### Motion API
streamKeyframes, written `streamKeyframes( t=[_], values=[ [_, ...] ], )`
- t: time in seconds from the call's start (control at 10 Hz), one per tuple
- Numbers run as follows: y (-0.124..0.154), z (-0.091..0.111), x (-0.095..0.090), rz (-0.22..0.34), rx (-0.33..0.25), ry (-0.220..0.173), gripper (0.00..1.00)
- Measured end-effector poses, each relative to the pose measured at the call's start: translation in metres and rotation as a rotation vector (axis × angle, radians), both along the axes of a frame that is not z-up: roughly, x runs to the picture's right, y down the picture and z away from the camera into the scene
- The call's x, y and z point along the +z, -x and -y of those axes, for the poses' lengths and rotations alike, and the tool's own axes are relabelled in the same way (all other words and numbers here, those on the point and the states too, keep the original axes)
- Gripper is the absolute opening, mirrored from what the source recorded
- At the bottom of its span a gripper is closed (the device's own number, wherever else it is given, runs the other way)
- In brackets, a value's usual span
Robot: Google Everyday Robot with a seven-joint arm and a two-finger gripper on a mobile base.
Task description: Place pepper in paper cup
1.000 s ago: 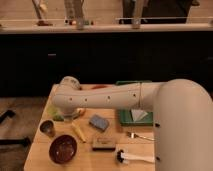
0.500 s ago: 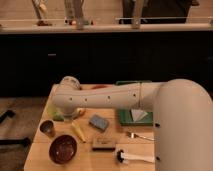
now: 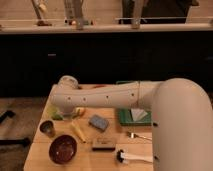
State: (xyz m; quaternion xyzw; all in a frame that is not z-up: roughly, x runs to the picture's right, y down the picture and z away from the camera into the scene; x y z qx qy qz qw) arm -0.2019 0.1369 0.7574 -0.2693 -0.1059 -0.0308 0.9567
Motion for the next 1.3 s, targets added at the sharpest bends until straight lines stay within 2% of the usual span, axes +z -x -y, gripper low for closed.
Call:
streamKeyframes(
  t=[0.3, 0.6, 0.9, 1.3],
  values=[
    [0.007, 0.041, 0.020, -0.015, -0.010, -0.043, 0.00],
    [0.011, 0.070, 0.037, -0.035, -0.013, -0.067, 0.00],
    [0.007, 0.102, 0.062, -0.074, -0.007, -0.077, 0.00],
    [0.009, 0.122, 0.082, -0.103, -0.011, -0.070, 0.00]
  ],
)
